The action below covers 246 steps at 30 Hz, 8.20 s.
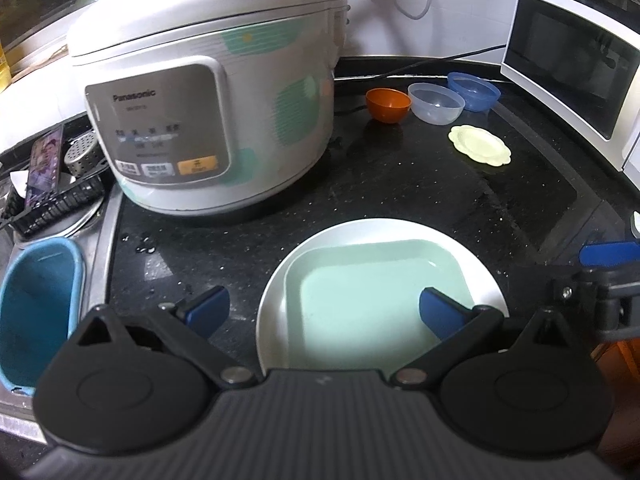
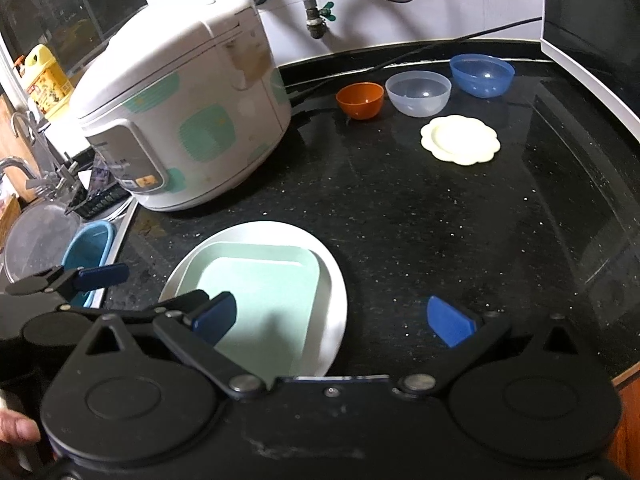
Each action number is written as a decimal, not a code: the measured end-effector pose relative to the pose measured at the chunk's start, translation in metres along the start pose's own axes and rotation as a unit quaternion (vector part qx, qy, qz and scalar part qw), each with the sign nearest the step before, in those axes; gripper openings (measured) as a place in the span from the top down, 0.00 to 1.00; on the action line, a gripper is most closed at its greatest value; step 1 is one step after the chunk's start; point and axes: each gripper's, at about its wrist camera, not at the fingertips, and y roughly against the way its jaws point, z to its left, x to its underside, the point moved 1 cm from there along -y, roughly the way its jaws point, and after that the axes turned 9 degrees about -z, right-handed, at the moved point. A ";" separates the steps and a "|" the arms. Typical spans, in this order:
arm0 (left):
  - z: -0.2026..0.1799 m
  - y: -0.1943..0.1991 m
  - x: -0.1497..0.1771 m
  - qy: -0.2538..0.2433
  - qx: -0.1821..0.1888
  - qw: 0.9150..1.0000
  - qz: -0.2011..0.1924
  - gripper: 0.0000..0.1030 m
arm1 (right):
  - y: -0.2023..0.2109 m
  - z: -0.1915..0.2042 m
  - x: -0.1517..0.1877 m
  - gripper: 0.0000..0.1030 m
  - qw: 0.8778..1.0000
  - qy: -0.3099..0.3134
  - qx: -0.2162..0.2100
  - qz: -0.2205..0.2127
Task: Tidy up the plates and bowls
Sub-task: 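Move the right gripper to the cream flower-shaped plate, then close the right gripper on the cream plate's rim and lift it, then carry the cream plate with the right gripper and lower it onto the green tray, then open the right gripper to release the cream plate on the stack, then move the right gripper to the rim of the blue bowl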
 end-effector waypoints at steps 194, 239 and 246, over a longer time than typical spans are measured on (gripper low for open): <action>-0.060 -0.032 -0.023 -0.001 0.012 0.999 0.035 0.00 | -0.025 -0.057 -0.029 0.00 1.000 -0.007 -0.013 0.017; -0.173 -0.236 -0.210 -0.025 -0.002 0.999 -0.031 0.00 | -0.170 -0.259 -0.240 0.00 0.993 -0.056 0.089 -0.053; -0.196 -0.277 -0.234 -0.047 0.004 0.998 -0.033 0.07 | -0.218 -0.295 -0.258 0.26 0.992 -0.085 0.088 -0.012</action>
